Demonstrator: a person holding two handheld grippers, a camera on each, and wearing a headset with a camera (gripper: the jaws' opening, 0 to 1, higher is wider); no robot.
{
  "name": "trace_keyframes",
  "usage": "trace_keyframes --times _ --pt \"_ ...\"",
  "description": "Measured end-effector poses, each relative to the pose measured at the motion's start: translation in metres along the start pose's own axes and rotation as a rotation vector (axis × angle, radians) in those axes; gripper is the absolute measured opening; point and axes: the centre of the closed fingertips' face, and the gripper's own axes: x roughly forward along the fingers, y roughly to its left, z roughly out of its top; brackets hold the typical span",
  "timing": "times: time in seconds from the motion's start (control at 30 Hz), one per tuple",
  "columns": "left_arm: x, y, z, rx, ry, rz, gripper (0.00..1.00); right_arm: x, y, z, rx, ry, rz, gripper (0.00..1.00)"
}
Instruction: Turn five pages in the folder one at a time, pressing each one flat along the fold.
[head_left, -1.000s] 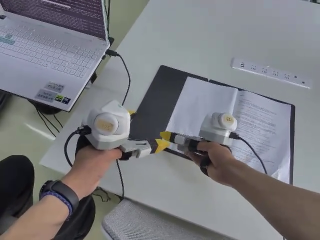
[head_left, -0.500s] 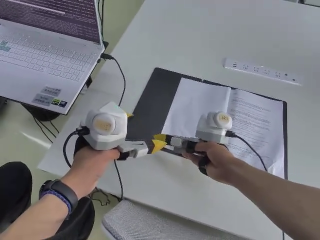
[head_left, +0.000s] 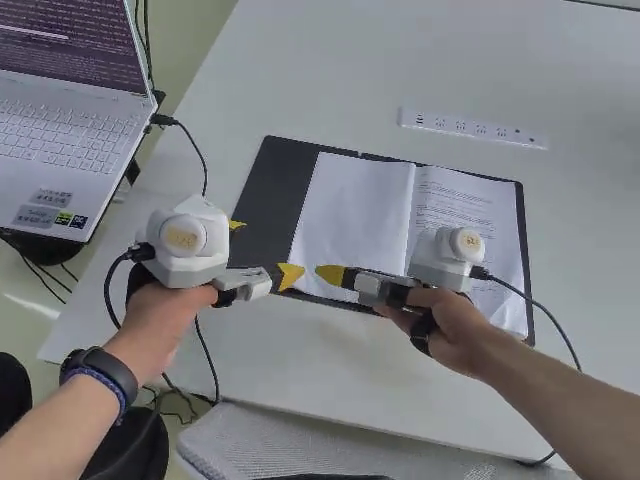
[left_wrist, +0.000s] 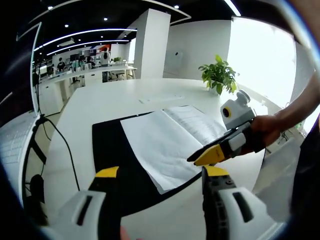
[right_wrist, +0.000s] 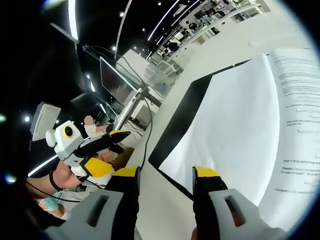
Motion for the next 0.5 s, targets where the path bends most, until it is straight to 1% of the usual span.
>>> trace_keyframes --times 0.07,0.1,0.17,0.23,0.3,0.4,0.43,0.5 --pt "0.003 0.000 0.001 0.008 0.004 -0.002 0.62 -0.006 -0.002 0.004 0.001 -0.019 -0.008 0.40" --pt "0.005 -0.001 0.002 0.014 0.003 -0.004 0.60 -0.011 -0.004 0.007 0.001 -0.033 -0.014 0.39" --pt "0.010 -0.002 0.005 0.020 0.001 -0.010 0.58 -0.020 -0.008 0.011 -0.009 -0.046 -0.028 0.40" --pt "0.015 -0.003 0.004 0.037 0.014 -0.016 0.55 -0.029 -0.010 0.014 -0.022 -0.057 -0.040 0.40" --pt "0.020 -0.004 0.003 0.049 0.025 -0.022 0.52 -0.039 -0.012 0.016 -0.035 -0.070 -0.052 0.40" --pt "0.026 -0.007 -0.001 0.065 0.041 -0.034 0.48 -0.052 -0.019 0.019 -0.033 -0.096 -0.070 0.39" --pt "0.028 -0.007 -0.004 0.076 0.052 -0.034 0.45 -0.058 -0.022 0.021 -0.029 -0.107 -0.081 0.39" --pt "0.033 -0.007 -0.009 0.078 0.067 -0.039 0.44 -0.067 -0.028 0.024 -0.020 -0.128 -0.094 0.39"
